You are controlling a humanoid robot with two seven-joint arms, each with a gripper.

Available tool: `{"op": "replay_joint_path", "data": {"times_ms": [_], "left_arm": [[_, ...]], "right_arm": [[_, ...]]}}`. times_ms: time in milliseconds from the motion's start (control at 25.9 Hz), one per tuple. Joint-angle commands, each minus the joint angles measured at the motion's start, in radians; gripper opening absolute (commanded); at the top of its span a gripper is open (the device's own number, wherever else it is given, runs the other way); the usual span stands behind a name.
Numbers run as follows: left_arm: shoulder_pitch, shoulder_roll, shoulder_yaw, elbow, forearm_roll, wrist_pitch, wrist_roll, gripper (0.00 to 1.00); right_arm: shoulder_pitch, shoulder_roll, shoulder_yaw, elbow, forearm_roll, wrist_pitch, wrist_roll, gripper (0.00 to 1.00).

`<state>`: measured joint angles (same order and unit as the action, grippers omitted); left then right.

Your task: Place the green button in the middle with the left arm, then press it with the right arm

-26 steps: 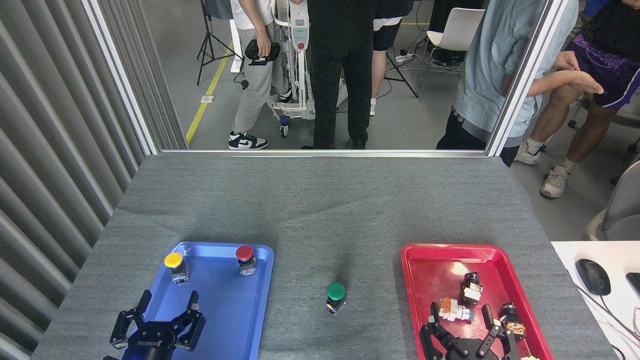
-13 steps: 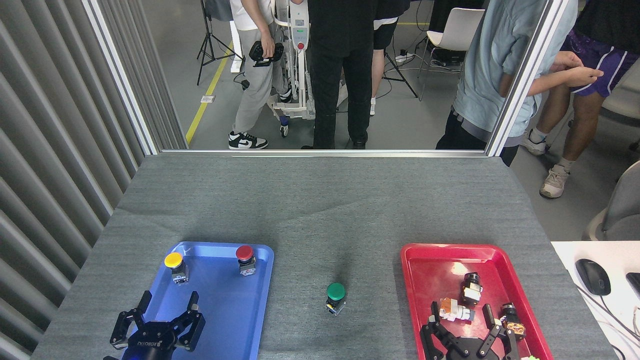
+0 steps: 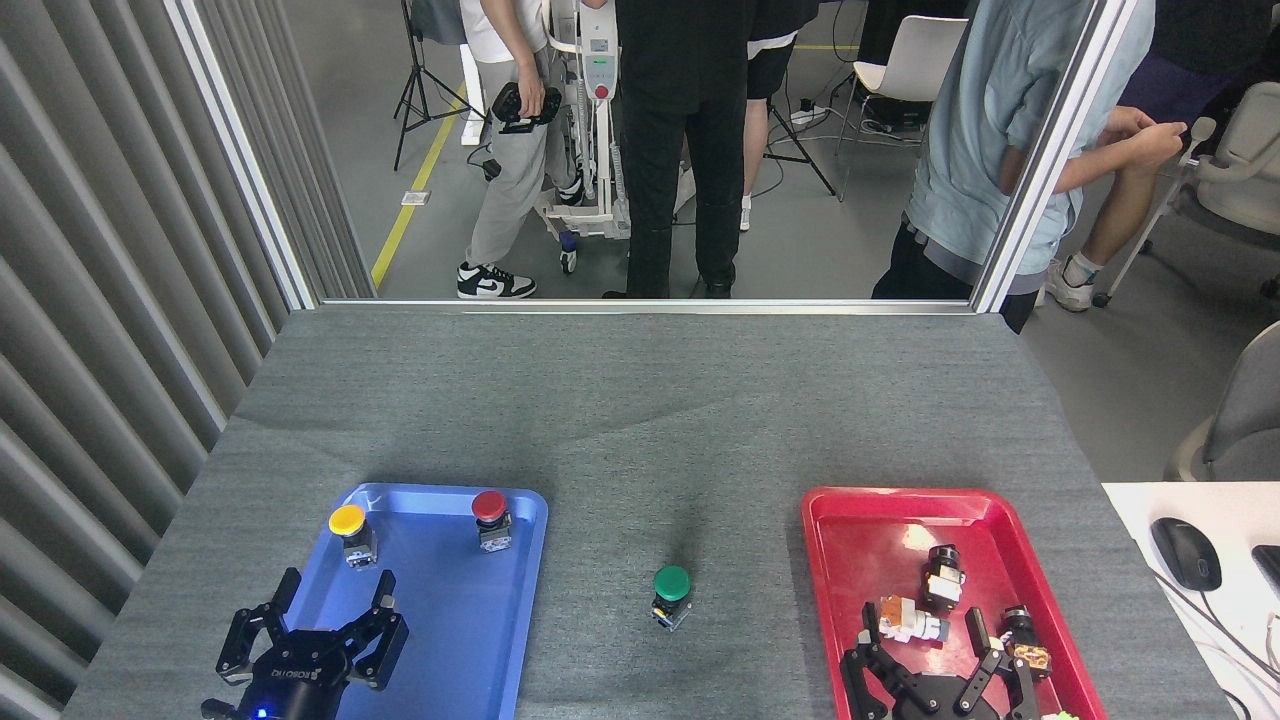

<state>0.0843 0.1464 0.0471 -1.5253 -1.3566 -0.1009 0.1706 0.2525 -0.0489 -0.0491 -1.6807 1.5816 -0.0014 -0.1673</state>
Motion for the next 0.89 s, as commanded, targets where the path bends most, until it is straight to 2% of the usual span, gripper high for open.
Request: {"op": "replay_joint_path", "data": {"times_ms": [0, 464, 851], "left_arm": [[-0.001, -0.001, 0.000, -0.012, 0.001, 0.004, -0.002, 1.00], [-0.001, -0.002, 0.004, -0.007, 0.004, 0.007, -0.003, 1.00], [0.006, -0.028, -0.006, -0.001, 0.004, 0.000, 0.006, 1.00]], "right_arm": [[-0.001, 0.000, 0.000, -0.001, 0.000, 0.000, 0.000, 1.00], [0.001, 0.001, 0.000, -0.001, 0.000, 0.000, 0.000, 1.00], [0.001, 0.001, 0.000, 0.001, 0.000, 0.000, 0.000, 0.99]]}}
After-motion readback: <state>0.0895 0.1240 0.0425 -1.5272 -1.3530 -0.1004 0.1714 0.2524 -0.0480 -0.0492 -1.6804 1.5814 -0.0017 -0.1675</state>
